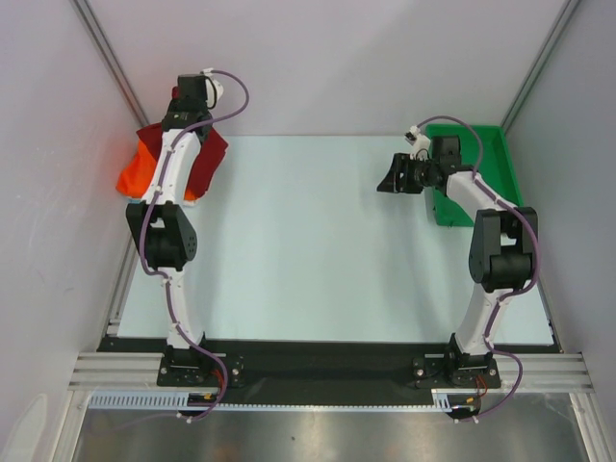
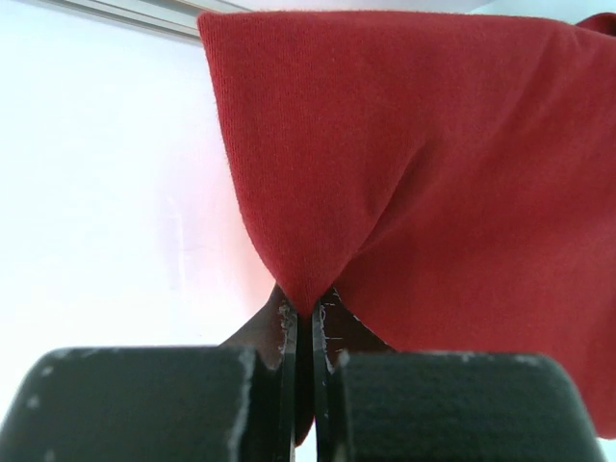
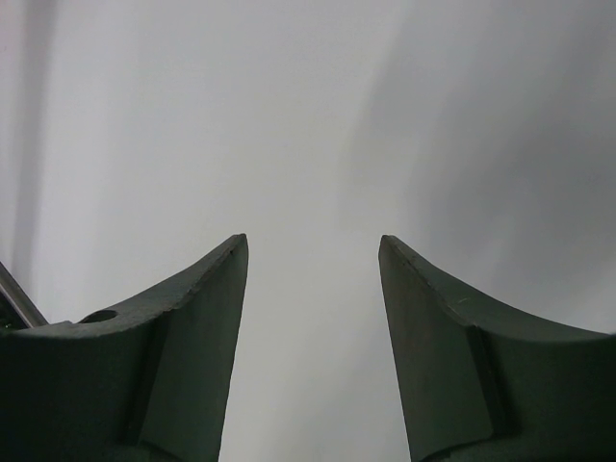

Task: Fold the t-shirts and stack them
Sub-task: Neatly place the folded tshirt to the corner

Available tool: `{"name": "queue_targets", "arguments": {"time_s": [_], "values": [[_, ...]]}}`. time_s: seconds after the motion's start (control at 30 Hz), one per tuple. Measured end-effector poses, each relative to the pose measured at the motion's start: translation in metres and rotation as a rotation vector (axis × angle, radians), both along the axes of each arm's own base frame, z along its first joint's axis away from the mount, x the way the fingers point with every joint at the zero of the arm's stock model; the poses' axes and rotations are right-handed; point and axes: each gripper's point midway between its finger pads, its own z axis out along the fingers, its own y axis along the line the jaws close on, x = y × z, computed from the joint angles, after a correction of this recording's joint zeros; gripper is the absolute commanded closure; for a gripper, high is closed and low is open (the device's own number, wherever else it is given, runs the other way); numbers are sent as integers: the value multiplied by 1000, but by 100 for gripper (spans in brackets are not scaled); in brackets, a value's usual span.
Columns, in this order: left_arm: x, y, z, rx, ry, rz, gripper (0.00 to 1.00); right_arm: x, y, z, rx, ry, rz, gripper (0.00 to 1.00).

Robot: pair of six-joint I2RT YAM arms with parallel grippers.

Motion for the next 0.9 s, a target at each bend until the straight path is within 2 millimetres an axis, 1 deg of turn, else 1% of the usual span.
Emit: {"name": "queue_targets", "arguments": {"time_s": [0.2,0.37,0.57,0.73,0.9], "values": [[2,10,11,50,-17,13,99,-3,0,0,-1,0,-1,38],[-1,23,14,73,-15,36,100,-3,0,0,-1,-2,1,38],[-2,27,13,91,-2,39,99,-3,1,0,1,-5,0,37],[-1,28,6,120,22,32,100,-2,1,1,2,-9,0,37],[-1,29,3,137,31,31,100,-2,3,2,2,-13,4,37]]}}
